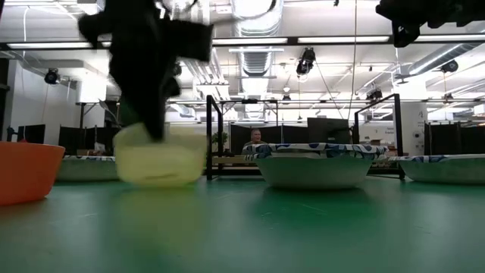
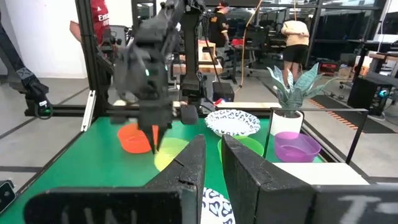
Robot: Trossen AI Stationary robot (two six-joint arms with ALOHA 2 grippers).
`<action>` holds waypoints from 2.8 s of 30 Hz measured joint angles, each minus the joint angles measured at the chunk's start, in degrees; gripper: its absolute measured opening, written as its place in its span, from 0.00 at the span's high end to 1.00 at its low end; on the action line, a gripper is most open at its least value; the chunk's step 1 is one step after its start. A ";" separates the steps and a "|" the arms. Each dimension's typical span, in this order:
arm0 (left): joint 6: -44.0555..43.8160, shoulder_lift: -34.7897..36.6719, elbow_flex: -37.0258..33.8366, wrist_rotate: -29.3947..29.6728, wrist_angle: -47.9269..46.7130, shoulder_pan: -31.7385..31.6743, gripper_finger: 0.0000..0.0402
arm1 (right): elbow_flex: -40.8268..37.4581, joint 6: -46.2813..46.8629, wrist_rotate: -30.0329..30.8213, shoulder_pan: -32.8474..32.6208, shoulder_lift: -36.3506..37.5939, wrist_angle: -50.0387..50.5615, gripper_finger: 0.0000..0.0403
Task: Place and stack bowls onto a shelf
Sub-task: Put the yellow bowl on the shelf
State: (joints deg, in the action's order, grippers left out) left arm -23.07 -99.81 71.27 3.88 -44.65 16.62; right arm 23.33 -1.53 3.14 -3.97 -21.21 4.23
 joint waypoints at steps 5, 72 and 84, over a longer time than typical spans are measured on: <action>10.22 -0.01 11.09 2.31 -1.96 -0.05 1.00 | 0.00 -0.01 0.01 -0.01 0.00 0.00 0.89; 26.71 -5.11 24.35 15.10 -2.50 -22.14 0.68 | -0.39 4.05 1.66 0.01 -0.35 1.02 0.89; 19.75 3.20 12.79 15.05 -3.61 -13.33 0.70 | -7.71 16.55 5.05 0.01 -3.36 -8.78 0.89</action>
State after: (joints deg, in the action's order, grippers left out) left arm -3.32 -96.61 84.06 18.94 -48.25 3.30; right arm 15.62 15.02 8.18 -3.97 -24.57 -4.55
